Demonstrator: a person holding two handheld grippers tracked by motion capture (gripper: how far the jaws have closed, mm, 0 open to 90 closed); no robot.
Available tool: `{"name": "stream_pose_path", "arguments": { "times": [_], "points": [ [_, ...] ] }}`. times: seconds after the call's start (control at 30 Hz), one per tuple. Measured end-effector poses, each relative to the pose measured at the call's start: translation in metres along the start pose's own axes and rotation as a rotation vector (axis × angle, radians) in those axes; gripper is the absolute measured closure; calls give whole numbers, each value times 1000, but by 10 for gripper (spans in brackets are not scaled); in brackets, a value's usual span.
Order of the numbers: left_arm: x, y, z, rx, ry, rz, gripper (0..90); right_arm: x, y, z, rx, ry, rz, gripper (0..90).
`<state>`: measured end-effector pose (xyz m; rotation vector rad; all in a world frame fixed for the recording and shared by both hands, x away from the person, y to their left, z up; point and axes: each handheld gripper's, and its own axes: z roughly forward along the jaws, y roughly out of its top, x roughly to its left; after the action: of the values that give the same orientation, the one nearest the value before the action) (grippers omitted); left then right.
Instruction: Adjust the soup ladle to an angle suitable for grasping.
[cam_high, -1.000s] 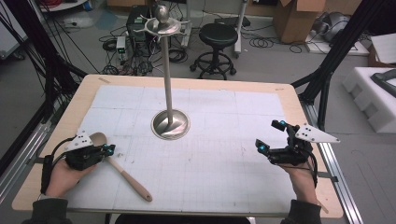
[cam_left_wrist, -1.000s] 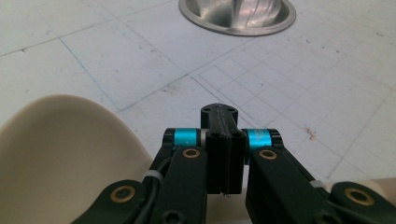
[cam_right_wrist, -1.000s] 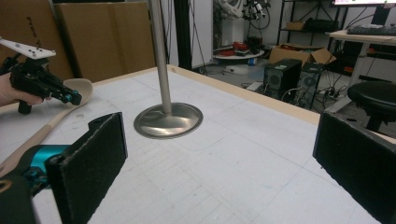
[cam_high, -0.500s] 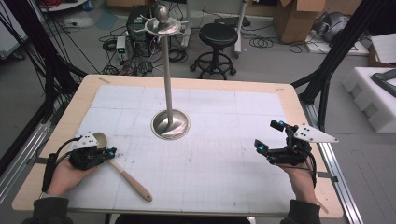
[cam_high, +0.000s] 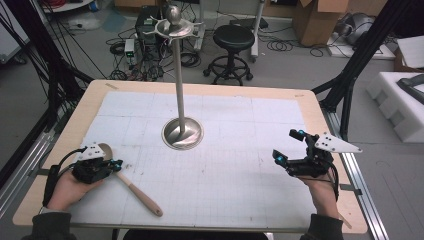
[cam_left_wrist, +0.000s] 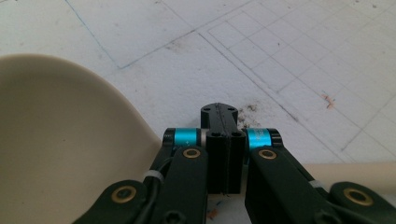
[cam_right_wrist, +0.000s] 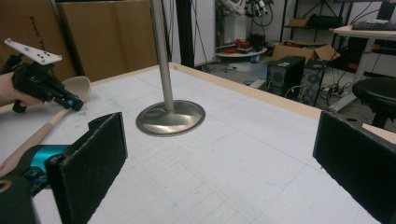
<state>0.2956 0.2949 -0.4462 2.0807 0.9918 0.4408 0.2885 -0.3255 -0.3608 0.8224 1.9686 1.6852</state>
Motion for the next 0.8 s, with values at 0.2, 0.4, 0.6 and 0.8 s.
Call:
{"name": "stream_pose_path", "arguments": {
  "times": [0.2, 0.4, 0.6, 0.8],
  "points": [
    [0, -6, -8, -8, -4, -2, 900, 0, -1, 1, 6, 6, -2, 20],
    [-3, -13, -19, -7, 9, 4, 900, 0, -2, 3, 11, 6, 3, 20],
    [-6, -19, -27, 20, 27, 3, 900, 1, -2, 5, 20, 11, -2, 20],
    [-9, -25, -32, 20, 39, 9, 900, 1, -2, 5, 19, 10, 1, 20]
  ]
}}
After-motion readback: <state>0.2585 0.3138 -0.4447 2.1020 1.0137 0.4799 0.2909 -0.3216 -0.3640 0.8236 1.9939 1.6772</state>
